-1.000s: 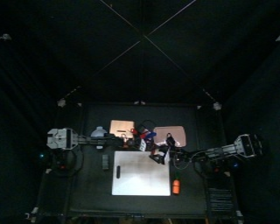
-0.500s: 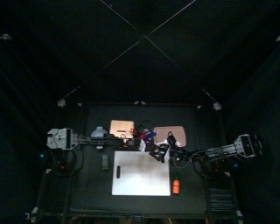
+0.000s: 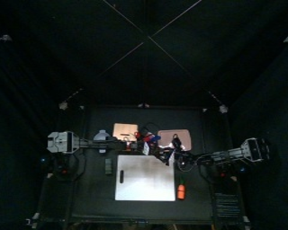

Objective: Hand salmon sushi to right hand

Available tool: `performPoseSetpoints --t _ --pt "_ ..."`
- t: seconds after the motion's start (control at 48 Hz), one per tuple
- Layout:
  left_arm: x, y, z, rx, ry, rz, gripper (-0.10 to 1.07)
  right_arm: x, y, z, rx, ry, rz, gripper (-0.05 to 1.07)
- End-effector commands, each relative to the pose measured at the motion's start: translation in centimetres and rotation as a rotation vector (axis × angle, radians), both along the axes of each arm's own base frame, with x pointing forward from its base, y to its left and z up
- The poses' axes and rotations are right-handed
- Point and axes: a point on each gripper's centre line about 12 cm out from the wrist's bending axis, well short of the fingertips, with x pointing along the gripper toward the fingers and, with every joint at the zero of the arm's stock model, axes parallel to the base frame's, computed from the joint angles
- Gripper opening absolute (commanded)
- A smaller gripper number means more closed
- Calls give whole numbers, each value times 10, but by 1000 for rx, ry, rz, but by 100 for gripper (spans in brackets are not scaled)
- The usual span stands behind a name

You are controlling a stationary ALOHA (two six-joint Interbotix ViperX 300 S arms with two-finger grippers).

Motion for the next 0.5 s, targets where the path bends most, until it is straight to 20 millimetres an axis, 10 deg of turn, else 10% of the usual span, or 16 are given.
performPoseSetpoints --t 0.0,0.479 --pt "0 -2 18 21 -44 -10 61 4 1 13 -15 -43 6 43" --pt "-1 0 26 62 -57 -13 85 3 1 11 -15 -36 6 43"
